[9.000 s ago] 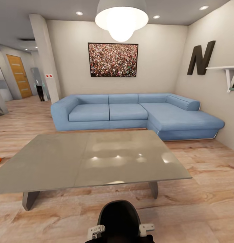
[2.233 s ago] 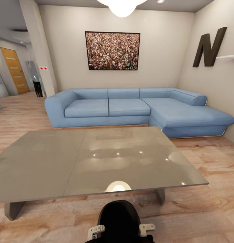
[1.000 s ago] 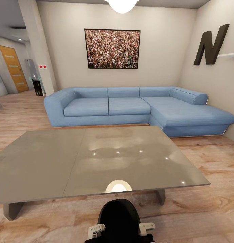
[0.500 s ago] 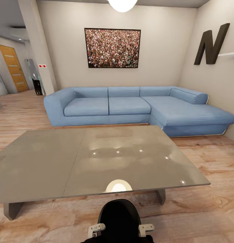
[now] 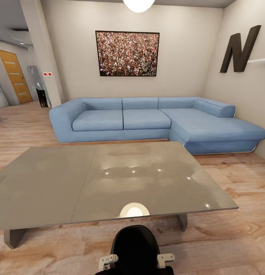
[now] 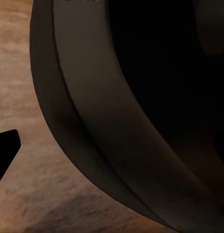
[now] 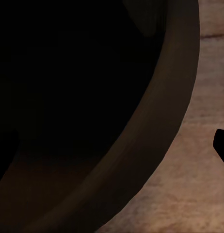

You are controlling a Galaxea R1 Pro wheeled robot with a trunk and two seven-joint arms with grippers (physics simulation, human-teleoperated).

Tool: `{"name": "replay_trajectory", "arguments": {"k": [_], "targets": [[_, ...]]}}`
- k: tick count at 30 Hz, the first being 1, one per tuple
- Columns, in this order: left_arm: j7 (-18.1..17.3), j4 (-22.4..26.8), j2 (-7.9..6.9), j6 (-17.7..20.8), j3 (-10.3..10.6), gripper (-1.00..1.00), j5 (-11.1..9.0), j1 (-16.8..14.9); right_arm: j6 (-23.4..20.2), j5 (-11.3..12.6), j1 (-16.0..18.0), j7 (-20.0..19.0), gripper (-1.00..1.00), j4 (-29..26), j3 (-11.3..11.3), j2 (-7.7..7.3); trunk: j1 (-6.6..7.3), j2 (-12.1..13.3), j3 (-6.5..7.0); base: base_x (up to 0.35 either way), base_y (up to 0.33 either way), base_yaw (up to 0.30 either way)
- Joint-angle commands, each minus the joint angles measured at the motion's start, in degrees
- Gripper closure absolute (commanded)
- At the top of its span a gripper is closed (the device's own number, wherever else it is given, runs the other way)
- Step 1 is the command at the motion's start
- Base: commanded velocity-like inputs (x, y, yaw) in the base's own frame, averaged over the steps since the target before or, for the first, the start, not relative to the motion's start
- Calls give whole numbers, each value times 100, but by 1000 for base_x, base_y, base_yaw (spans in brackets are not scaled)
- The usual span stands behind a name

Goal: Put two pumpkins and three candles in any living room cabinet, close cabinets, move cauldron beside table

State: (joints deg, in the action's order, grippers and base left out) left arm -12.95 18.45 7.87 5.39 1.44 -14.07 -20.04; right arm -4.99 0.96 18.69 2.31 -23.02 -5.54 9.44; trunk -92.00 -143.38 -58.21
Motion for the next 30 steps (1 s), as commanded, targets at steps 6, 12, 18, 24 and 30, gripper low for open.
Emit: {"name": "replay_trajectory", "arguments": {"k": [6,12,18,24,30], "targets": [[-6,10,-4,41,12,-100,-60,0,-37,10,-1,24,-100,-12,-34,-4,1,-2,-5,0,0,0],[0,10,2,52,0,-100,-60,0,-37,10,-1,24,-100,-11,-34,-4,12,3,83,0,0,0],[20,10,4,83,-10,-100,-76,0,-37,10,-4,24,-100,-16,-34,-2,27,11,216,0,0,0],[23,10,4,93,-12,-100,-86,0,-37,10,-5,24,-100,-14,-34,-3,120,174,332,-20,0,0],[21,10,4,93,-12,-100,-87,0,-37,10,-2,24,-100,-15,-34,2,252,415,440,-98,0,0]]}}
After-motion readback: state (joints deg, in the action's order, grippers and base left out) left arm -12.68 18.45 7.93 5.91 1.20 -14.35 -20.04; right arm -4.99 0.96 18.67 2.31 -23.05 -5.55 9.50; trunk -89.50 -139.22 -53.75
